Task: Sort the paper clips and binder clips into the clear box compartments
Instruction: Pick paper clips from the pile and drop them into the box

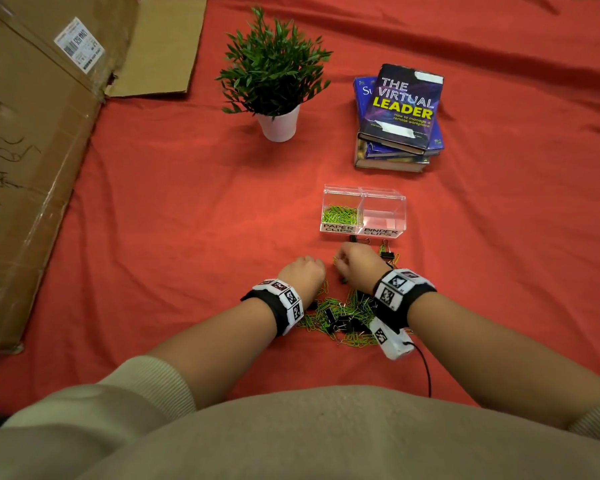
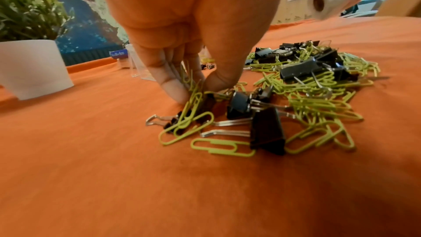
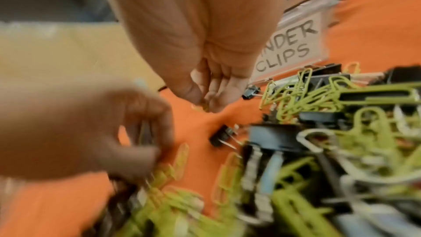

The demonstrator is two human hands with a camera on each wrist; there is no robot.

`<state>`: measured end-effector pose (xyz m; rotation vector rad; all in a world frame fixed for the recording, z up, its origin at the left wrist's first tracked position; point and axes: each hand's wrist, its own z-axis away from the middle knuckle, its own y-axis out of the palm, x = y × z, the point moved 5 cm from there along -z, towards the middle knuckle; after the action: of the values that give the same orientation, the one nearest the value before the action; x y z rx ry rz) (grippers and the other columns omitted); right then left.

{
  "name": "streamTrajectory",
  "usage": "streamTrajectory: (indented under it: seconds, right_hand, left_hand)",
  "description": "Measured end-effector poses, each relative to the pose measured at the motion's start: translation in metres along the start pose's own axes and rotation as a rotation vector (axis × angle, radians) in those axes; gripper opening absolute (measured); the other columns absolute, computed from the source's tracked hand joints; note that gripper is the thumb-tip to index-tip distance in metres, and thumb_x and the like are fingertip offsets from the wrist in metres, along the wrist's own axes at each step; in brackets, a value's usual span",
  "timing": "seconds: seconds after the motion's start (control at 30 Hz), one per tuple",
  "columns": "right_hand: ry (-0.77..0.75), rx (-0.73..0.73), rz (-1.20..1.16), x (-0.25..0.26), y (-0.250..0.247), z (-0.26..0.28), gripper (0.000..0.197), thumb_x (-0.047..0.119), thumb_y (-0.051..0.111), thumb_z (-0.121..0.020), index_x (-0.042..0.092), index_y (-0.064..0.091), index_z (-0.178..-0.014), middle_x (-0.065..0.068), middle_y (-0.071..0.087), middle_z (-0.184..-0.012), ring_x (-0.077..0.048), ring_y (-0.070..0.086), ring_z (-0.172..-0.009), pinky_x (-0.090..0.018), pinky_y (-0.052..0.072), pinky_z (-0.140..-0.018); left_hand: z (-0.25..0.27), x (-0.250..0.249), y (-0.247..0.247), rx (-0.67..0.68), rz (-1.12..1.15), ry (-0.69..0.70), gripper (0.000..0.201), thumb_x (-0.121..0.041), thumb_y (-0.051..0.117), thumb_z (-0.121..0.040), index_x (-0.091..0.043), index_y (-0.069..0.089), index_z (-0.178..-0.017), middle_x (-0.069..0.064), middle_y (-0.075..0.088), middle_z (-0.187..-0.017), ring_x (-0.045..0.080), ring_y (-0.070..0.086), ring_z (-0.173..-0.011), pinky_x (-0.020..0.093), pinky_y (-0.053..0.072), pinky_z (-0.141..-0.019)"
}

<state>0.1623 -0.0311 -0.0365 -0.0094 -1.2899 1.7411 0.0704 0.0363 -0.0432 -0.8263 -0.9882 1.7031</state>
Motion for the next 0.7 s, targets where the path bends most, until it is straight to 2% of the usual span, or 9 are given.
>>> streamTrajectory:
  seconds: [0.1, 0.17, 0.2, 0.27, 0.33, 0.43, 0.5, 0.6, 0.7]
  right_hand:
    - [0.145, 0.019, -0.447, -0.012, -0.006, 0.007, 0.019, 0.009, 0.046, -0.092, 0.014, 0.062, -0.102, -0.003, 0.059, -0.073, -0.017, 0.053, -0.055, -0.019, 0.043, -0.046]
    - [0.248, 0.086, -0.762, -0.015, -0.005, 0.014, 0.025, 0.002, 0.039, -0.09, 0.008, 0.063, -0.094, -0.006, 0.055, -0.068, -0.017, 0.05, -0.054, -0.024, 0.042, -0.048]
    - [0.284, 0.114, -0.902, -0.015, -0.004, 0.016, 0.026, -0.002, 0.036, -0.088, 0.005, 0.061, -0.09, -0.008, 0.053, -0.068, -0.018, 0.05, -0.056, -0.028, 0.041, -0.051]
    - [0.323, 0.154, -1.052, -0.012, 0.0, 0.019, 0.025, -0.006, 0.033, -0.084, 0.001, 0.057, -0.084, -0.011, 0.05, -0.07, -0.019, 0.05, -0.058, -0.028, 0.041, -0.052]
    - [0.312, 0.175, -0.931, -0.008, 0.006, 0.019, 0.019, 0.002, 0.038, -0.089, 0.002, 0.057, -0.085, -0.009, 0.054, -0.072, -0.019, 0.053, -0.059, -0.029, 0.045, -0.055]
    - [0.185, 0.12, -0.316, -0.002, 0.014, 0.014, 0.02, 0.015, 0.047, -0.092, 0.002, 0.062, -0.09, -0.009, 0.065, -0.081, -0.022, 0.062, -0.072, -0.036, 0.054, -0.072]
    - [0.079, 0.091, -0.025, 0.006, 0.023, 0.012, 0.021, 0.014, 0.051, -0.089, -0.003, 0.063, -0.094, -0.016, 0.068, -0.093, -0.029, 0.065, -0.085, -0.039, 0.055, -0.078]
    - [-0.022, 0.107, 0.127, 0.018, 0.039, 0.012, 0.021, 0.017, 0.057, -0.086, 0.003, 0.058, -0.102, -0.013, 0.058, -0.108, -0.027, 0.058, -0.096, -0.033, 0.049, -0.08]
    - [-0.102, 0.097, 0.172, 0.025, 0.052, 0.008, 0.036, 0.022, 0.065, -0.083, 0.006, 0.055, -0.114, -0.01, 0.051, -0.114, -0.025, 0.051, -0.107, -0.036, 0.047, -0.095]
  left_hand:
    - [-0.004, 0.014, 0.001, 0.017, 0.152, -0.05, 0.025, -0.001, 0.046, -0.089, 0.001, 0.054, -0.113, 0.02, 0.059, -0.113, 0.037, 0.058, -0.106, 0.043, 0.048, -0.087]
    - [-0.004, 0.03, -0.002, 0.0, 0.415, -0.161, 0.022, -0.007, 0.048, -0.09, -0.002, 0.061, -0.107, 0.016, 0.064, -0.11, 0.033, 0.06, -0.101, 0.038, 0.048, -0.087]
    - [-0.003, 0.039, -0.005, -0.027, 0.565, -0.223, 0.02, -0.009, 0.049, -0.091, -0.003, 0.064, -0.103, 0.012, 0.066, -0.104, 0.029, 0.062, -0.095, 0.034, 0.049, -0.083]
    - [0.001, 0.055, -0.012, -0.096, 0.821, -0.31, 0.02, -0.011, 0.049, -0.094, -0.005, 0.067, -0.097, 0.004, 0.065, -0.086, 0.02, 0.059, -0.072, 0.028, 0.046, -0.065]
    - [0.004, 0.069, -0.017, -0.111, 1.036, -0.366, 0.021, -0.011, 0.046, -0.095, -0.01, 0.066, -0.088, -0.002, 0.06, -0.073, 0.013, 0.052, -0.058, 0.026, 0.041, -0.055]
    - [0.009, 0.077, -0.021, -0.087, 1.312, -0.428, 0.033, 0.0, 0.036, -0.093, -0.012, 0.06, -0.074, 0.002, 0.052, -0.066, 0.013, 0.048, -0.054, 0.024, 0.041, -0.053]
    - [0.014, 0.079, -0.021, -0.083, 1.391, -0.457, 0.035, 0.004, 0.032, -0.09, -0.009, 0.057, -0.071, 0.003, 0.048, -0.065, 0.013, 0.044, -0.055, 0.022, 0.041, -0.048]
    - [0.021, 0.078, -0.012, -0.052, 1.419, -0.505, 0.033, 0.004, 0.03, -0.088, -0.008, 0.054, -0.069, 0.004, 0.043, -0.062, 0.014, 0.04, -0.051, 0.019, 0.037, -0.038]
    - [0.025, 0.079, 0.0, 0.016, 1.37, -0.524, 0.03, -0.009, 0.034, -0.09, -0.009, 0.053, -0.066, 0.003, 0.039, -0.057, 0.016, 0.038, -0.047, 0.019, 0.032, -0.041]
